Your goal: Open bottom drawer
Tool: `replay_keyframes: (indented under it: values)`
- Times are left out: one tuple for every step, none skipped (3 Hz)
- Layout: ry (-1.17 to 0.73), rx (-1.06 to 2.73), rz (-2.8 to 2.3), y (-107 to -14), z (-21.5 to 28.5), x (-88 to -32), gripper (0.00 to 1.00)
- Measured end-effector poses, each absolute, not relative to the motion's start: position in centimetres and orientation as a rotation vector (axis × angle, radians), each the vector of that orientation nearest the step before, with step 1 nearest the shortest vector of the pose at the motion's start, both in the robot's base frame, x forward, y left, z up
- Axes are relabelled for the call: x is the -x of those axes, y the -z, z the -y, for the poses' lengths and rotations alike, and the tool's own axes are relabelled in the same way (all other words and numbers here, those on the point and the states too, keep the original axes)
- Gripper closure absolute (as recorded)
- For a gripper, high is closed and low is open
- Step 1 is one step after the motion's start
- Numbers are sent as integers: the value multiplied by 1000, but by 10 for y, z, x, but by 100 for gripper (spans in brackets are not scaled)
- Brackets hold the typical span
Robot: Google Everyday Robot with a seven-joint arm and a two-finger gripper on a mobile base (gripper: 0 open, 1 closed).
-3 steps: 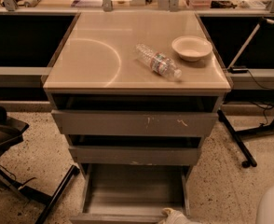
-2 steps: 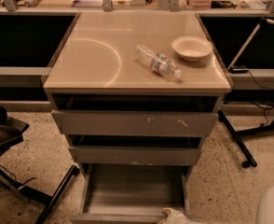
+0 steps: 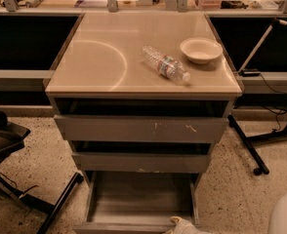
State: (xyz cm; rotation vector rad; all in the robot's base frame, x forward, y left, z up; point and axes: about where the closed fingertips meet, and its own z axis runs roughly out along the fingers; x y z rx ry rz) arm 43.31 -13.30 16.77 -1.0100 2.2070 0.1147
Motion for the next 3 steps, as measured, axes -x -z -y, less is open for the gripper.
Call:
replay_keyframes:
  values:
    - [-115, 1010, -2207, -168, 133, -433, 11]
    - [-115, 1010, -2207, -168, 133, -433, 0]
    - [-115, 1010, -2207, -168, 133, -433, 0]
